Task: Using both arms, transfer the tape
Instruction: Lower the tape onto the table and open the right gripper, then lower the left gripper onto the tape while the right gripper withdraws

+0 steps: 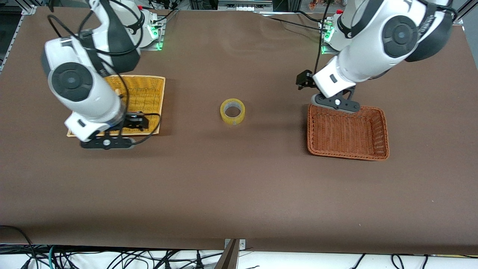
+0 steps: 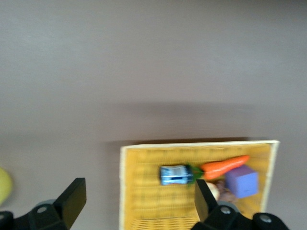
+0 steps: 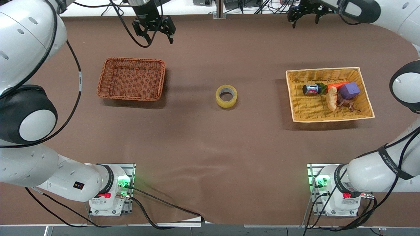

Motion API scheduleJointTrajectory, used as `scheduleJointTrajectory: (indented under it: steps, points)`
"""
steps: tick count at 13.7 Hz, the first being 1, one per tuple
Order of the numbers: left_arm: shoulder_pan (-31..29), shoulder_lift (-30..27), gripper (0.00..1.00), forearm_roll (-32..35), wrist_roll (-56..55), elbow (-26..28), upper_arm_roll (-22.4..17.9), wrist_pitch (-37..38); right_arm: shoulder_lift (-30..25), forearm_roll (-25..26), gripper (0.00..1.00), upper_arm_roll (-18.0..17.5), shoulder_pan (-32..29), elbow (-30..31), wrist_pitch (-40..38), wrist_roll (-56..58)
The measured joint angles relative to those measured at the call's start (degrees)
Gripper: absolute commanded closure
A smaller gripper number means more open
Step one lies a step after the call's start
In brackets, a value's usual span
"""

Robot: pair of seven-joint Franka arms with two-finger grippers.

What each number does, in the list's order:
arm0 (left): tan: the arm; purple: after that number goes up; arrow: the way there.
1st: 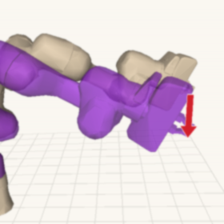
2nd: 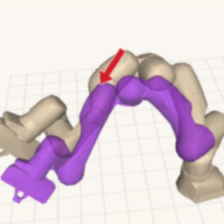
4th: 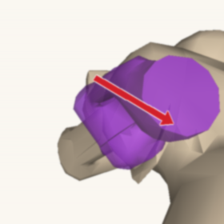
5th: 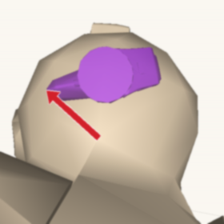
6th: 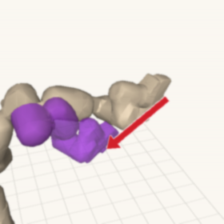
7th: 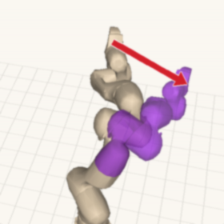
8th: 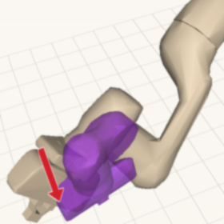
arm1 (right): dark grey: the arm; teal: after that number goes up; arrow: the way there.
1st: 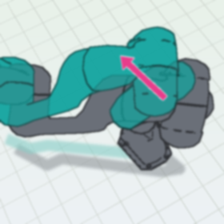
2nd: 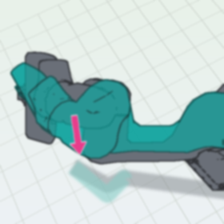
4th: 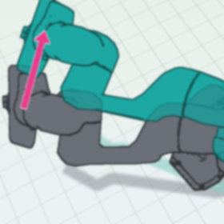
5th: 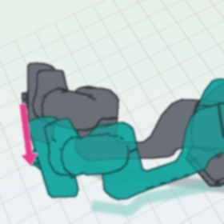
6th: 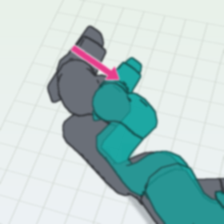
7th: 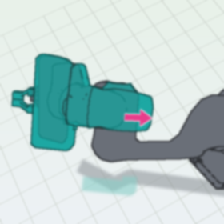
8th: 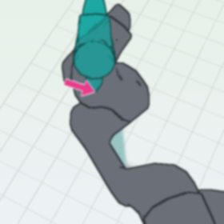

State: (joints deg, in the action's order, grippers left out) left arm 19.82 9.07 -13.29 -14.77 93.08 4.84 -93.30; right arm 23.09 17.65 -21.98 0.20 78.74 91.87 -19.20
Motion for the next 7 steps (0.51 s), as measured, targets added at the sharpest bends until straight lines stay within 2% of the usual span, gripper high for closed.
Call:
scheduleJointTrajectory:
  steps: [2, 5, 7]
  points:
    - [0.98, 0.77, 0.0, 0.0, -0.33, 0.0, 0.0, -0.28, -2.15, -2.53, 0.0, 4.76, 0.06, 0.0, -0.67, 5.91]
    - [1.5, 1.48, 0.0, 0.0, -0.43, 0.0, -0.01, -0.92, -4.29, -11.0, 0.0, 15.22, -0.15, 0.0, -1.0, 14.91]
    - [1.92, 1.88, 0.0, 0.0, -0.44, 0.0, -0.01, -0.96, -5.1, -13.67, 0.0, 19.47, -0.87, -0.03, -0.99, 20.38]
